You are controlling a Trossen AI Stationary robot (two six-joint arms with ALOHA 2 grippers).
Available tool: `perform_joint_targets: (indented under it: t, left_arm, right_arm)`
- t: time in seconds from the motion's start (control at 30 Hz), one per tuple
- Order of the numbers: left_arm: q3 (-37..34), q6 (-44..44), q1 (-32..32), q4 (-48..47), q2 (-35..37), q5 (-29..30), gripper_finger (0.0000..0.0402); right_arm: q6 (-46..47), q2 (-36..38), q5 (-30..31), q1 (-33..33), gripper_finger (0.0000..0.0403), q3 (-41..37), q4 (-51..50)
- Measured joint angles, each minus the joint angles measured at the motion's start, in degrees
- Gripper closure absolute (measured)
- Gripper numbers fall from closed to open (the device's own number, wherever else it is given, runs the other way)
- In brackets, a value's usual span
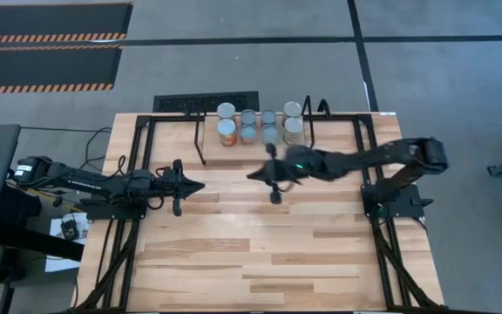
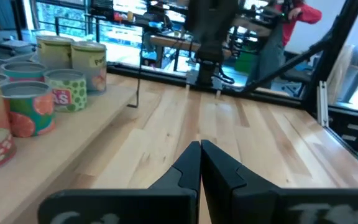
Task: Pick and place cans onto a shelf
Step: Return to Home Position
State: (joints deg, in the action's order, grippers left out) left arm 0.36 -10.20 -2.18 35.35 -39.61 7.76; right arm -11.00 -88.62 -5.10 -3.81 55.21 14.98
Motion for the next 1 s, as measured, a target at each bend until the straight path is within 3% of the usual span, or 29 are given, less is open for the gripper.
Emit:
perform_joint_targets:
  t: [0.23, 0.53, 0.83, 1.0]
  left_arm:
    - [0.0, 0.0, 2.9, -1.3, 4.9, -3.5, 0.0401]
    - [0.0, 0.3, 5.2, -11.8, 16.4, -4.2, 0.0401]
    - [0.0, 0.7, 5.5, -24.9, 29.8, 1.2, 0.0401]
    - [0.3, 0.2, 5.5, -32.2, 36.7, 4.5, 0.0401]
  right_arm:
    - [5.5, 13.3, 8.9, 4.9, 0.0400, -20.6, 12.0]
    - [8.2, 32.4, 15.2, 8.7, 0.0400, -40.8, 23.0]
    - [8.5, 52.7, 19.2, 9.2, 0.0400, -54.0, 21.5]
    - [10.2, 63.6, 21.9, 8.5, 0.0399, -54.7, 7.4]
